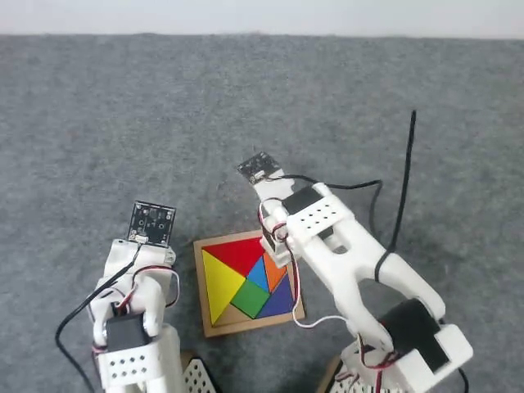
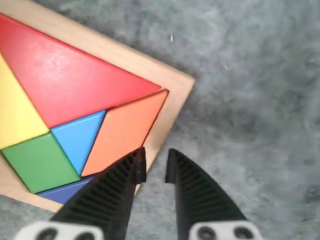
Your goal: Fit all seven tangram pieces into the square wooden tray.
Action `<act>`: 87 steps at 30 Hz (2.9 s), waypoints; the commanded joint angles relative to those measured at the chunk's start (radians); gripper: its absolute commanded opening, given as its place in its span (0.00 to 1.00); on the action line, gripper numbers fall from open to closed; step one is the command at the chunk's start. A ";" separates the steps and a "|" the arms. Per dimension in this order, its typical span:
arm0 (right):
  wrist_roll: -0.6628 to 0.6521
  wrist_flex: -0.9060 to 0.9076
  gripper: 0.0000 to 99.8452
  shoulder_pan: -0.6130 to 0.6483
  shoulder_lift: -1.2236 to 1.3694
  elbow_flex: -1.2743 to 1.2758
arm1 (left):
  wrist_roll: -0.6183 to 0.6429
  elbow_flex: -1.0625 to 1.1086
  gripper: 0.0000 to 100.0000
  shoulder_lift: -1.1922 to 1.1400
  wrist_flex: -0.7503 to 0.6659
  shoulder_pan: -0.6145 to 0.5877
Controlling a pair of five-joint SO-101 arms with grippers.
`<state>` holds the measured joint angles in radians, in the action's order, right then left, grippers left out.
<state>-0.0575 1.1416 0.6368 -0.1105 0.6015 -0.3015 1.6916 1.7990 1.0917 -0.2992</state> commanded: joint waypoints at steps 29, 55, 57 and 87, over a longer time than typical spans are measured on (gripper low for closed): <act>-0.028 -0.900 0.06 -0.237 -1.419 0.988 | -0.003 -0.008 0.01 0.017 0.009 0.009; -0.028 -0.535 0.05 -0.165 -1.704 1.082 | -0.003 -0.008 0.01 0.017 0.009 0.009; -0.025 -0.509 0.06 -0.189 -1.704 1.082 | -0.003 -0.008 0.01 0.017 0.009 0.009; -0.025 -0.018 0.06 -0.206 -1.704 1.082 | -0.003 -0.008 0.01 0.017 0.009 0.009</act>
<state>-0.0760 1.0434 0.4373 -1.7906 1.6709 -0.3015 1.6916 1.8006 1.0917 -0.2992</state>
